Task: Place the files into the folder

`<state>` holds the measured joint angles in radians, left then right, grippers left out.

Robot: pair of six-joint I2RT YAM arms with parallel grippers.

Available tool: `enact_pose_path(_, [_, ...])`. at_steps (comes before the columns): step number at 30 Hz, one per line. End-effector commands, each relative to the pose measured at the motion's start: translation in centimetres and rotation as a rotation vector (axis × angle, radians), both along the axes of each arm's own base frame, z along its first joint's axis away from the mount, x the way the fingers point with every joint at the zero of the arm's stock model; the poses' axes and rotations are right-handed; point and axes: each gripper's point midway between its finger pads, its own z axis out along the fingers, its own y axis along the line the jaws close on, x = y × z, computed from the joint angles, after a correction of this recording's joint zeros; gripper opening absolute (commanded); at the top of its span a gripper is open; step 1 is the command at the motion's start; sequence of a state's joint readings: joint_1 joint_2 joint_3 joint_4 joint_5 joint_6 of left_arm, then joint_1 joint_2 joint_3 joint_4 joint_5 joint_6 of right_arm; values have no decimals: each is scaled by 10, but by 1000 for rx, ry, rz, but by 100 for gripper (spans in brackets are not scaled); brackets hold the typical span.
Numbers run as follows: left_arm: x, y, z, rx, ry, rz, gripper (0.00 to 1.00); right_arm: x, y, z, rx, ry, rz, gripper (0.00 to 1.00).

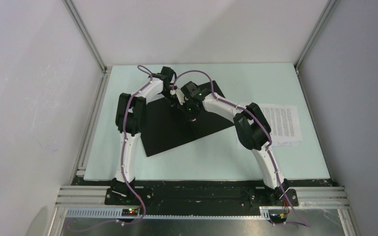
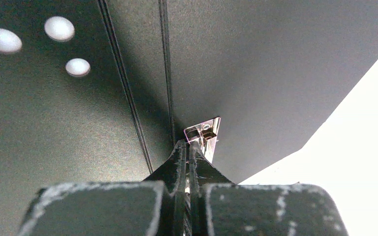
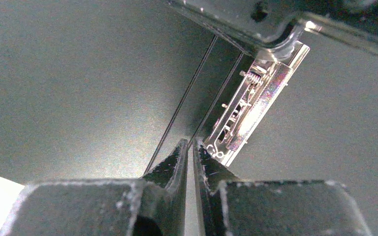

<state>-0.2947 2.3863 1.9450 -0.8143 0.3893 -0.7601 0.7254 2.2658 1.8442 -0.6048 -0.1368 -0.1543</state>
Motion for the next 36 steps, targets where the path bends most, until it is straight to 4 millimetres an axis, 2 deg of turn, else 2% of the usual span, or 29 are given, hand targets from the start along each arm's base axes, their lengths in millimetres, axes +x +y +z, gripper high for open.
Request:
enact_pose_path(1, [-25, 2, -33, 72, 97, -11, 0, 12, 4, 39, 41, -72, -15, 13])
enact_pose_path(8, [-25, 2, -33, 71, 97, -11, 0, 13, 6, 45, 54, -82, -24, 13])
enact_pose_path(19, [-25, 2, -33, 71, 96, -10, 0, 22, 9, 66, 101, -134, -49, 13])
enact_pose_path(27, [-25, 2, -33, 72, 97, -11, 0, 9, -2, 37, 43, -80, -51, 19])
enact_pose_path(36, [-25, 2, -33, 71, 97, -9, 0, -1, -11, 17, 6, -28, -63, 23])
